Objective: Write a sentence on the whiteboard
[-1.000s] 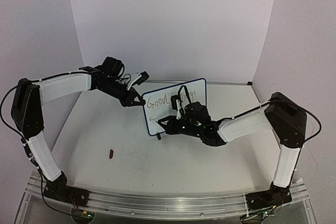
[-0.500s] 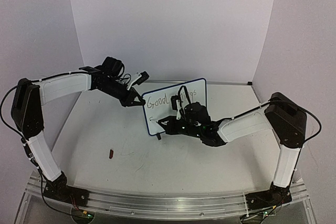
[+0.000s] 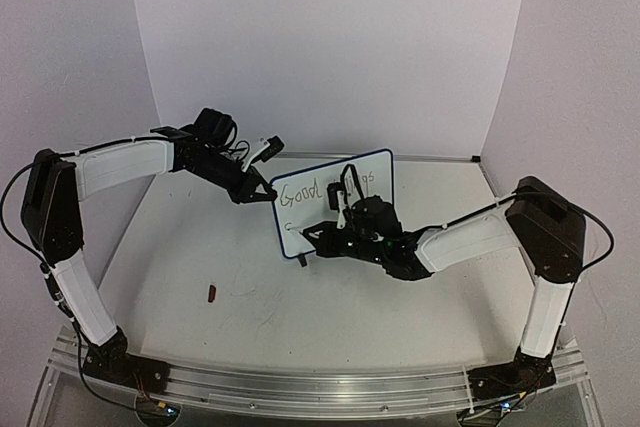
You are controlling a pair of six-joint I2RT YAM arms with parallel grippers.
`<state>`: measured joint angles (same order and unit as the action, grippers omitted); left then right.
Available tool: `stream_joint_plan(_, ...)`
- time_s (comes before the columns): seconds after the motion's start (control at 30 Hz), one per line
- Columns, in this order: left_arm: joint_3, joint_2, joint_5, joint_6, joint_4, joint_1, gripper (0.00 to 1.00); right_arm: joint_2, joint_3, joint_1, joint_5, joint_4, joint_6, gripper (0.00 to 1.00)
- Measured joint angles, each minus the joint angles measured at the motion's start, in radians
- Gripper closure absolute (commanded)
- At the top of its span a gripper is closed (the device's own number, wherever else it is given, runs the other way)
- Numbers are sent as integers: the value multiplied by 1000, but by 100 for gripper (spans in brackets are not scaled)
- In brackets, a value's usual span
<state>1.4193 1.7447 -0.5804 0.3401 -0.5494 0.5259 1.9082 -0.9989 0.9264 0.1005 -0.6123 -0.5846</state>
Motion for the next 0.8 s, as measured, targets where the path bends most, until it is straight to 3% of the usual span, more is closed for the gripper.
stream_joint_plan(0.47, 0, -1, 0, 0, 0, 3, 100, -28, 26, -5, 5, -1, 6, 100)
stream_joint_plan(0.8, 0, -1, 0, 0, 0, 3, 100, -194, 115, -11, 66, -19, 10, 100)
